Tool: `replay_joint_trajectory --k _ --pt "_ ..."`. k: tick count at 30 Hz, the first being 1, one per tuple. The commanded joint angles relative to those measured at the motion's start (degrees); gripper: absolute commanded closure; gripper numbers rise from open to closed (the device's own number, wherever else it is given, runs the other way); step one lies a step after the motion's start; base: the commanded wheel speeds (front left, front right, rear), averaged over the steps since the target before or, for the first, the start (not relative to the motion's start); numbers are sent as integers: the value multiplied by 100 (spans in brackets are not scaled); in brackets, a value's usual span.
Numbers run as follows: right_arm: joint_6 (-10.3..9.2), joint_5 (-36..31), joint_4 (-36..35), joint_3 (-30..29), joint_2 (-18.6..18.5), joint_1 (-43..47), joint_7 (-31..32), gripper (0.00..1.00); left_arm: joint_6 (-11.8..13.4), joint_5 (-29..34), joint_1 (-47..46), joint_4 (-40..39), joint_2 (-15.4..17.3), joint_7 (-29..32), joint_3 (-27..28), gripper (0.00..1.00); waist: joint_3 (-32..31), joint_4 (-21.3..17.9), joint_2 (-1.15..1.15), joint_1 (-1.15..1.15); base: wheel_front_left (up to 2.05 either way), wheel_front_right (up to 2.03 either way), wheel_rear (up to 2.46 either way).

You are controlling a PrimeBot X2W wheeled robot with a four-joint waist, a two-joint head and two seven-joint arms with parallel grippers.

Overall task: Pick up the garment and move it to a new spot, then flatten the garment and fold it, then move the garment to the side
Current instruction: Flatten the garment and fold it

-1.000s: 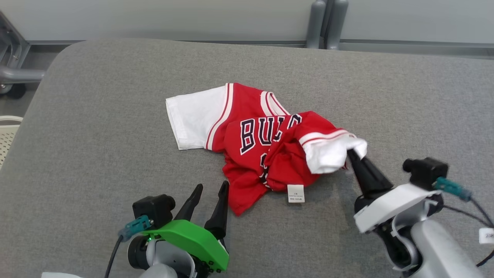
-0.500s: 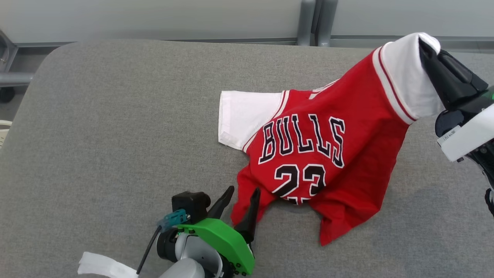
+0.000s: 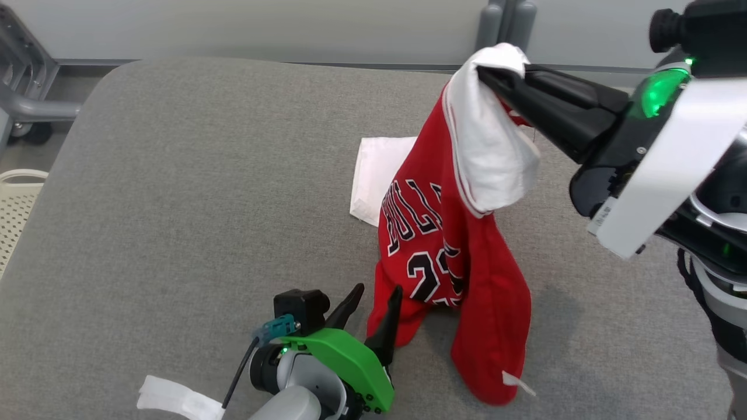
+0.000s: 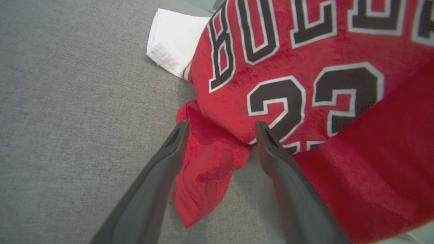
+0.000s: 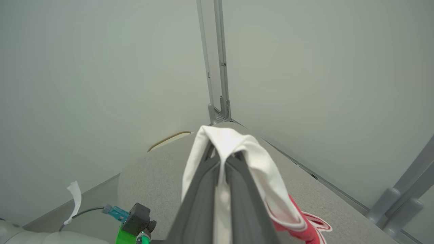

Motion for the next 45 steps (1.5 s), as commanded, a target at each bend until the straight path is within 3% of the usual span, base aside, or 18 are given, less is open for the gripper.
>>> replay_joint_trajectory --k 1,5,11,17,24,33,39,45 --pt "3 33 62 46 187 -163 193 100 0 0 -41 53 -5 -78 64 0 -46 196 69 0 0 0 0" --pt "3 -64 334 1 513 -386 423 100 -7 -42 -7 105 15 -132 124 0 -75 353 69 0 0 0 0" --pt "3 -747 1418 -383 869 -813 651 100 39 -104 -12 133 81 -195 242 0 -88 672 69 0 0 0 0" --pt "3 -1110 2188 -869 657 -140 745 100 72 -178 15 136 120 -226 333 0 -107 947 69 0 0 0 0" --pt "3 -1055 2104 -1457 160 1738 690 100 132 -248 223 3 290 -222 392 0 -142 882 69 0 0 0 0" --pt "3 -858 2136 -1922 190 3523 -351 100 208 -189 234 -266 485 -109 369 0 79 443 69 0 0 0 0" --pt "3 -1055 2711 -1775 62 4013 -1326 100 262 -142 139 -373 572 -9 337 0 201 274 69 0 0 0 0" --pt "2 -1262 3417 -1526 -115 3921 -2250 100 342 -127 149 -490 681 54 361 0 269 142 69 0 0 0 0"
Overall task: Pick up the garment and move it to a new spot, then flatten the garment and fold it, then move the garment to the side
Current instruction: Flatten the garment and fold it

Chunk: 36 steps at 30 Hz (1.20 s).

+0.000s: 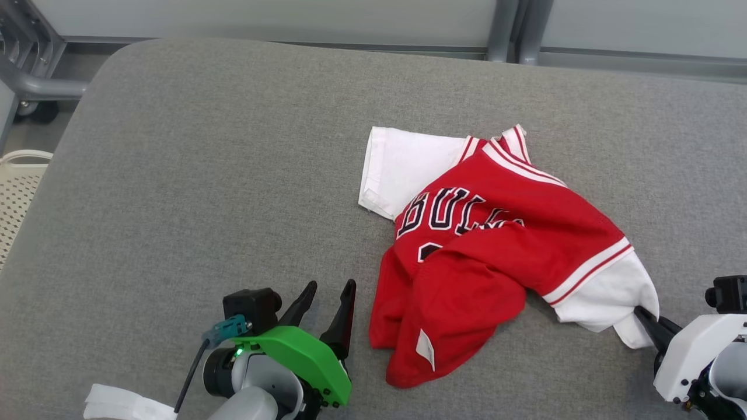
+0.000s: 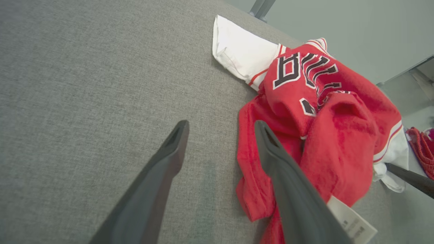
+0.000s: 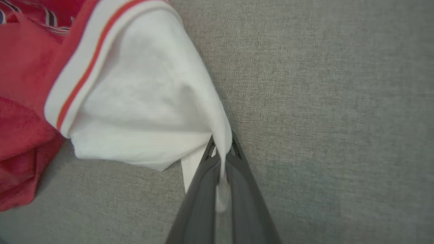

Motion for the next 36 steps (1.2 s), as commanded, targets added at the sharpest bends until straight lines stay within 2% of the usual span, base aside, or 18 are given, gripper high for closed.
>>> replay_joint_trajectory --k 1,4,6,7,13,17,22,28,31,33,36 --pt "2 -66 138 88 -78 -76 -182 100 45 30 -48 -43 50 12 8 0 46 -49 69 0 0 0 0" --pt "1 -126 321 175 -123 -149 -438 100 58 34 -49 -76 91 30 22 0 62 -71 69 0 0 0 0" --pt "1 -153 454 322 -141 -217 -638 28 76 29 -33 -110 127 32 45 0 73 -101 69 0 0 0 0" --pt "1 -176 510 378 -158 -255 -741 0 88 27 -17 -127 143 29 52 0 76 -119 69 0 0 0 0" --pt "0 -422 690 676 -322 -359 -1348 0 295 50 241 -223 337 -182 211 0 -59 -349 69 0 0 0 0" --pt "0 -464 445 619 -456 -152 -1611 0 445 55 456 -386 526 -316 348 0 -157 -535 69 0 0 0 0" --pt "1 -589 -50 349 -423 307 -1908 0 704 103 794 -682 772 -479 499 0 -300 -716 69 0 0 0 0" --pt "1 -1061 -650 -131 -5 877 -2478 0 1019 302 1293 -1087 902 -841 674 0 -436 -818 69 0 0 0 0" --pt "1 -1434 -851 -307 261 1076 -2871 0 1097 464 1501 -1157 897 -978 811 0 -483 -819 69 0 0 0 0" --pt "1 -1615 -922 -414 470 1113 -3163 0 1063 574 1623 -1170 836 -1020 933 0 -499 -816 69 0 0 0 0" --pt "0 -2027 -877 -548 698 1144 -3558 0 860 741 1766 -1157 786 -1060 1102 0 -555 -783 69 0 0 0 0"
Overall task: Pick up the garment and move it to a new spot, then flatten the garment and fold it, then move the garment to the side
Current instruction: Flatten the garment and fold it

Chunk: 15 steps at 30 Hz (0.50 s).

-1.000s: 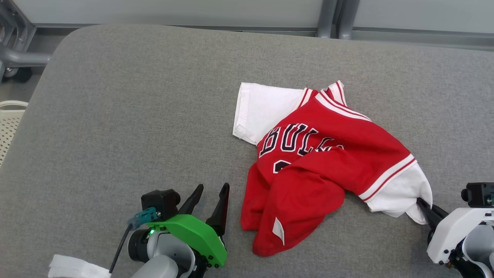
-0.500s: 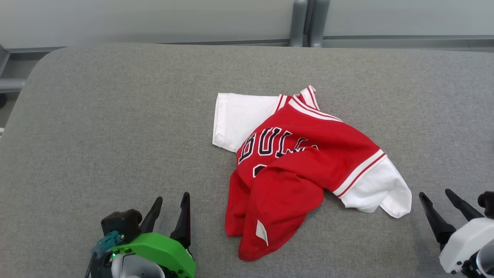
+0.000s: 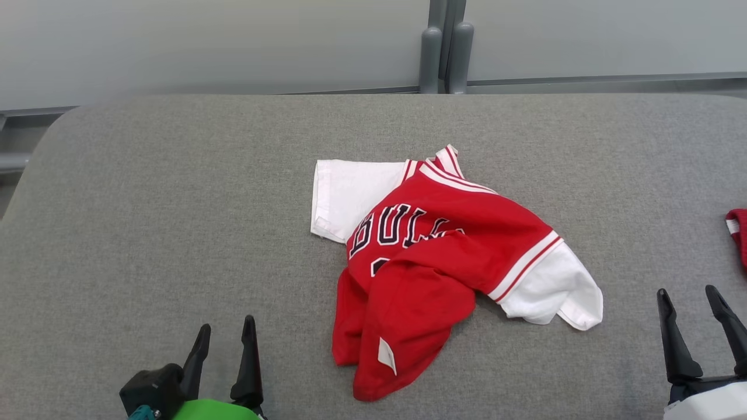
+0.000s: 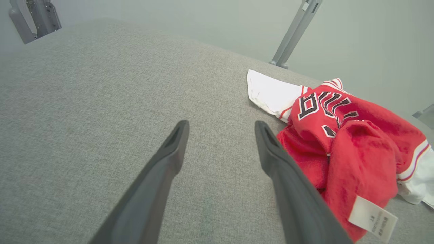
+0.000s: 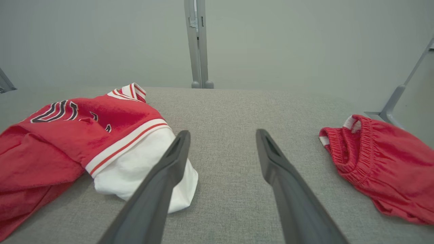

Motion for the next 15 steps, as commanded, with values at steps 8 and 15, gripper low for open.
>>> replay_joint_trajectory --k 8,15 --pt "0 -931 226 -143 417 -249 -493 0 -1284 852 279 296 -108 -42 771 0 -187 233 69 0 0 0 0" --pt "0 -1191 158 -142 543 -449 -501 0 -2226 1440 162 765 -211 -43 1260 0 -228 395 69 0 0 0 0"
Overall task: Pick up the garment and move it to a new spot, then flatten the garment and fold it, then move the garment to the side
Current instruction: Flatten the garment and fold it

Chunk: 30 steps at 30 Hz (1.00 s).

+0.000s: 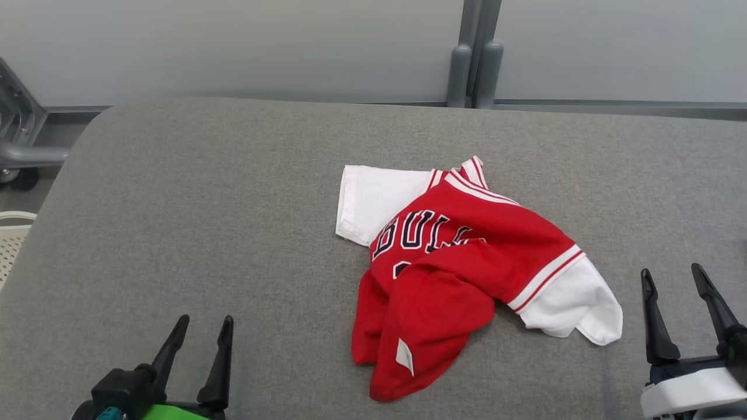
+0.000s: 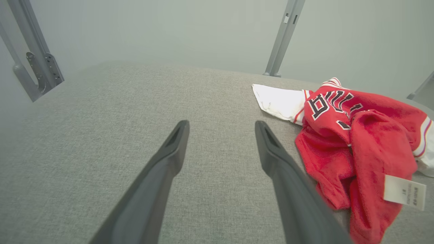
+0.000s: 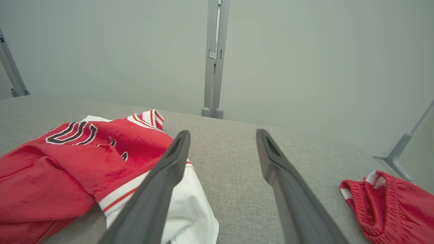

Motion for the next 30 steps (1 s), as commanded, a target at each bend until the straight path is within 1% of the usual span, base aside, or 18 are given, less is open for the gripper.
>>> replay_joint_trajectory --k 1,3,6,11,15,22,30 --pt "-1 -62 12 -22 32 -27 -27 0 -85 82 -23 129 -33 -16 122 0 -27 53 69 0 0 0 0" --pt "-1 -95 27 -1 48 -44 -26 0 -251 188 31 341 -87 -17 306 0 -39 75 69 0 0 0 0" --pt "-1 -129 28 -57 77 15 -25 0 -426 339 119 563 -214 -18 626 0 -96 115 69 0 0 0 0" --pt "-1 -216 66 -151 110 166 -24 0 -664 565 328 804 -428 -12 1075 0 -215 147 69 0 0 0 0" --pt "-1 -291 74 -222 152 191 -25 0 -798 717 487 879 -593 -11 1415 0 -230 143 69 0 0 0 0" --pt "-1 -400 275 -182 182 118 -25 0 -955 939 548 965 -778 -11 1717 0 -251 178 69 0 0 0 0" --pt "-1 -381 411 -92 181 186 -25 0 -1041 1043 549 1032 -931 -11 1776 0 -333 186 69 0 0 0 0"
